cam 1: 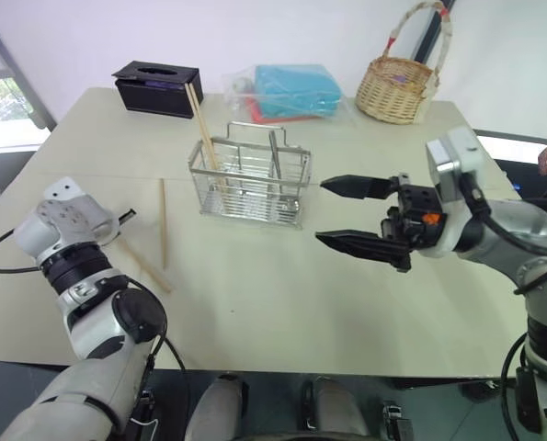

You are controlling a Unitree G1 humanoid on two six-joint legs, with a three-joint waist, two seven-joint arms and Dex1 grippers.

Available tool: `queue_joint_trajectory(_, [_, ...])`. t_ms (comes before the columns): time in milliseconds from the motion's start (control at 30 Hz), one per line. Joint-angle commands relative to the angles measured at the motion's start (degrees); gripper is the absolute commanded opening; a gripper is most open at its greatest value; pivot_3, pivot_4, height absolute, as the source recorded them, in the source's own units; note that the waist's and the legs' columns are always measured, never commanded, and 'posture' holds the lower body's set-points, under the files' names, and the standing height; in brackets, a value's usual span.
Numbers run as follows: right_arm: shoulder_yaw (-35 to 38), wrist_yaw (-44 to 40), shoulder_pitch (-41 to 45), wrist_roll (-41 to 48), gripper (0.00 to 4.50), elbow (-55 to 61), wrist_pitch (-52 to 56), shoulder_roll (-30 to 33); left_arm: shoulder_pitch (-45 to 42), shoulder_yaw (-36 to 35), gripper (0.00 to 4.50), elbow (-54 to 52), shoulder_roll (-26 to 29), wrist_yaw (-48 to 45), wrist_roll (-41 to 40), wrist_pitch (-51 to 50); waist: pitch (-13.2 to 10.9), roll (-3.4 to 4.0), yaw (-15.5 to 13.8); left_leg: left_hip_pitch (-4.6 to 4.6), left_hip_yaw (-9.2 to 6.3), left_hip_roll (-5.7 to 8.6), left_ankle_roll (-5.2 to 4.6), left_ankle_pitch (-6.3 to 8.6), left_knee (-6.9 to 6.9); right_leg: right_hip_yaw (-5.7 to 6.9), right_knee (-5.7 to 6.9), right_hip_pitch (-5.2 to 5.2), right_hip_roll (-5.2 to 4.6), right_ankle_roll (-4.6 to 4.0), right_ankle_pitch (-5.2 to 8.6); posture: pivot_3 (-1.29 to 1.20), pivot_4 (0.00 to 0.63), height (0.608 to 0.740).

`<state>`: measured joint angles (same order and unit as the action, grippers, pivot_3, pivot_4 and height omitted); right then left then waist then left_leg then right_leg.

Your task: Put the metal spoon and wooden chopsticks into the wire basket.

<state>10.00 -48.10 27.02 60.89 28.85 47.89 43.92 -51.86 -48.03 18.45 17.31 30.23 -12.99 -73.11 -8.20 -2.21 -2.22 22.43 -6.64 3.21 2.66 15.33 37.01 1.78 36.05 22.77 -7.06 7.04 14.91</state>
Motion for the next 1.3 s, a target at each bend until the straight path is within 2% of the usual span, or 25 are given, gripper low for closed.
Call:
queue_joint_trajectory(33, [1.3,-0.3,0.1,-0.6,4.50,0.3,-1.3,0.8,-1.4,2.2,0.03,-0.6,4.3,-2.2,0.7,2.7,0.0,0.00,0.1,0.00,0.00,0.00,0.00,0.00,0.00,0.00,0.00,0.01,0.01,0.00,0.00,0.00,0.150,0.661])
queue_joint_trajectory(133, [1.3,-0.8,-0.3,-1.4,4.50,0.1,-1.7,1.2,-2.3,5.5,0.03,0.9,9.4,-6.3,0.9,8.2,0.0,0.00,0.1,0.00,0.02,-0.01,0.00,0.00,-0.02,0.01,0.03,0.06,0.03,0.00,0.00,0.00,0.150,0.661])
queue_joint_trajectory(233, [1.5,-0.7,-0.8,-2.0,4.50,0.1,-1.9,1.3,-6.1,8.8,0.03,4.4,16.0,-14.1,0.3,22.6,0.0,-0.03,0.0,0.00,0.02,-0.02,0.02,0.00,-0.03,0.01,0.03,0.08,0.04,0.00,0.00,0.00,0.150,0.661])
queue_joint_trajectory(333, [1.6,0.0,-0.9,-1.8,4.50,0.3,-1.8,0.9,-11.6,10.6,0.03,6.9,19.0,-20.2,-1.3,35.2,0.0,-0.07,-0.2,0.05,0.00,-0.03,0.06,0.01,-0.01,0.02,-0.02,0.08,-0.02,-0.01,-0.01,0.00,0.150,0.661])
queue_joint_trajectory(467, [1.6,2.3,-0.9,-0.6,4.50,1.2,-1.3,-0.2,-22.7,9.6,0.03,10.9,18.1,-26.8,-7.4,44.4,0.0,-0.10,-0.4,0.05,-0.03,0.06,0.06,0.03,0.02,0.16,-0.20,-0.05,-0.26,0.07,-0.05,0.00,0.150,0.661])
queue_joint_trajectory(567, [1.4,3.3,-1.6,-0.4,4.50,2.2,-1.6,-0.8,-29.7,9.7,0.03,13.6,15.6,-31.2,-12.7,45.3,0.0,-0.07,-0.1,0.06,-0.01,0.14,-0.12,-0.03,0.03,0.16,-0.36,-0.21,-0.33,0.25,-0.14,0.00,0.150,0.661])
queue_joint_trajectory(667, [1.5,4.9,-2.5,-0.3,4.50,3.2,-2.0,-1.4,-32.6,11.3,0.03,14.1,11.3,-35.0,-16.8,44.1,-0.1,-0.02,0.1,0.05,-0.01,0.12,-0.19,-0.04,0.00,0.16,-0.40,-0.22,-0.30,0.28,-0.15,0.00,0.150,0.661])
queue_joint_trajectory(733, [1.8,6.1,-3.1,0.0,4.50,4.0,-2.1,-1.9,-31.9,14.9,0.03,13.2,8.9,-38.8,-17.0,43.5,-0.1,0.04,0.1,0.05,0.00,0.11,-0.21,-0.05,0.00,0.16,-0.38,-0.20,-0.28,0.28,-0.14,0.00,0.150,0.661])
queue_joint_trajectory(833, [2.5,7.9,-4.0,0.4,4.50,5.0,-2.3,-2.3,-28.6,23.4,0.03,10.0,6.8,-43.6,-12.4,47.0,-0.1,0.09,0.2,0.06,0.02,0.10,-0.21,-0.05,0.01,0.15,-0.34,-0.18,-0.24,0.28,-0.15,0.00,0.150,0.661])
queue_joint_trajectory(1000, [4.0,10.9,-6.0,1.1,4.50,6.7,-2.7,-2.6,-23.7,32.0,0.03,4.3,3.8,-49.0,-9.8,50.2,-0.1,0.12,0.8,0.06,0.05,0.05,-0.22,-0.05,-0.01,0.08,-0.33,-0.14,-0.17,0.26,-0.15,0.00,0.150,0.661])
queue_joint_trajectory(1300, [6.2,13.8,-8.5,2.6,4.50,7.9,-3.1,-1.5,-14.4,38.2,0.03,-4.5,0.9,-48.4,-5.8,52.9,-0.2,0.21,1.4,0.05,0.01,0.03,-0.25,-0.05,0.01,0.07,-0.39,-0.20,-0.17,0.26,-0.15,0.00,0.150,0.661])
